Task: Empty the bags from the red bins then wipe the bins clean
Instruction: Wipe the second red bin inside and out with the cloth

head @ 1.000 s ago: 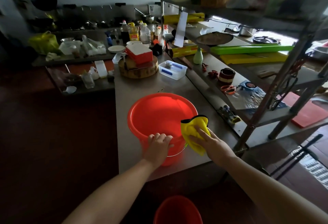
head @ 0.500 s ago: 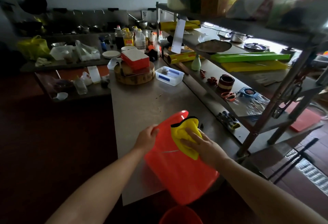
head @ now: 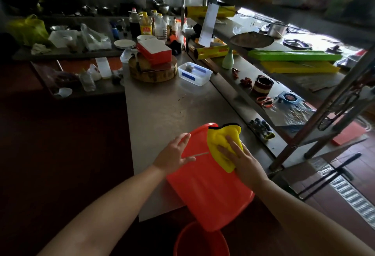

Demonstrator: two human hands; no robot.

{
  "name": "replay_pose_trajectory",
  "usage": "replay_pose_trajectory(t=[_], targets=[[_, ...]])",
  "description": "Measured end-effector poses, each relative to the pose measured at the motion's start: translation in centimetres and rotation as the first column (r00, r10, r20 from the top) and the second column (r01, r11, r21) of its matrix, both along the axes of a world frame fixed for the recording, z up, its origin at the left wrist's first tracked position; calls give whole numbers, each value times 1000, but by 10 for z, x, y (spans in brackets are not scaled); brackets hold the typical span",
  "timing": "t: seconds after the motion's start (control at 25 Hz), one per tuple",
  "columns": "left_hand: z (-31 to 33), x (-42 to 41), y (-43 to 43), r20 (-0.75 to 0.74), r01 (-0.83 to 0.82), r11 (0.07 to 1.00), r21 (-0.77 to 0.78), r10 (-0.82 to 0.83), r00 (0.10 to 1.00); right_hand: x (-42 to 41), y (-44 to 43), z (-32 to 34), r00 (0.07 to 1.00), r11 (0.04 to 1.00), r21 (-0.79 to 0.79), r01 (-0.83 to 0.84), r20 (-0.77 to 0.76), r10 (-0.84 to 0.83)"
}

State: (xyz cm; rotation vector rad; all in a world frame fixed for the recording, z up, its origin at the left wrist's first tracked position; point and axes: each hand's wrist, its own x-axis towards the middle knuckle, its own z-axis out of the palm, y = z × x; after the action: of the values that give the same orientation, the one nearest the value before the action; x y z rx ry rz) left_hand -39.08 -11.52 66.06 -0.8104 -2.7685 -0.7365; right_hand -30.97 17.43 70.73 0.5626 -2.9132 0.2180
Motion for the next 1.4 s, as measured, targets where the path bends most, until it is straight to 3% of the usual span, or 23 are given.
replay_pose_trajectory(t=[0.16, 0.32, 0.4, 0.52, 0.72, 0.84, 0.96, 1.2, 1.4], targets=[[30, -24, 7, 84, -85, 992, 98, 77, 994, 9, 8, 0, 999, 999, 27, -37, -26, 38], [34, -34, 6, 100, -138, 990, 6, 137, 986, 4, 5, -21, 990, 979, 160, -129, 74, 119], [28, -34, 3, -51, -204, 976, -80, 201, 978, -4, -2, -21, 986, 970, 189, -155, 95, 139], [21, -31, 1, -212, -77, 959, -273, 19, 977, -11, -15, -19, 982, 964, 209, -162, 130, 137], [30, -27, 1, 107, -47, 995, -91, 56, 993, -13, -50, -18, 977, 965, 228, -129, 197, 84], [38, -32, -19, 325, 10, 997, -83, 17, 945, -19, -70, -15, 962, 970, 191, -153, 251, 103], [47, -33, -32, 460, -41, 997, -67, 67, 885, -25, -84, -13, 944, 987, 101, -121, 318, 83], [49, -36, -53, 624, 11, 999, -50, 23, 781, -23, -138, -35, 980, 988, 95, 122, 146, -135], [43, -32, -73, 680, -3, 1000, 14, -7, 733, -28, -157, -52, 990, 971, 196, -137, -14, 142]])
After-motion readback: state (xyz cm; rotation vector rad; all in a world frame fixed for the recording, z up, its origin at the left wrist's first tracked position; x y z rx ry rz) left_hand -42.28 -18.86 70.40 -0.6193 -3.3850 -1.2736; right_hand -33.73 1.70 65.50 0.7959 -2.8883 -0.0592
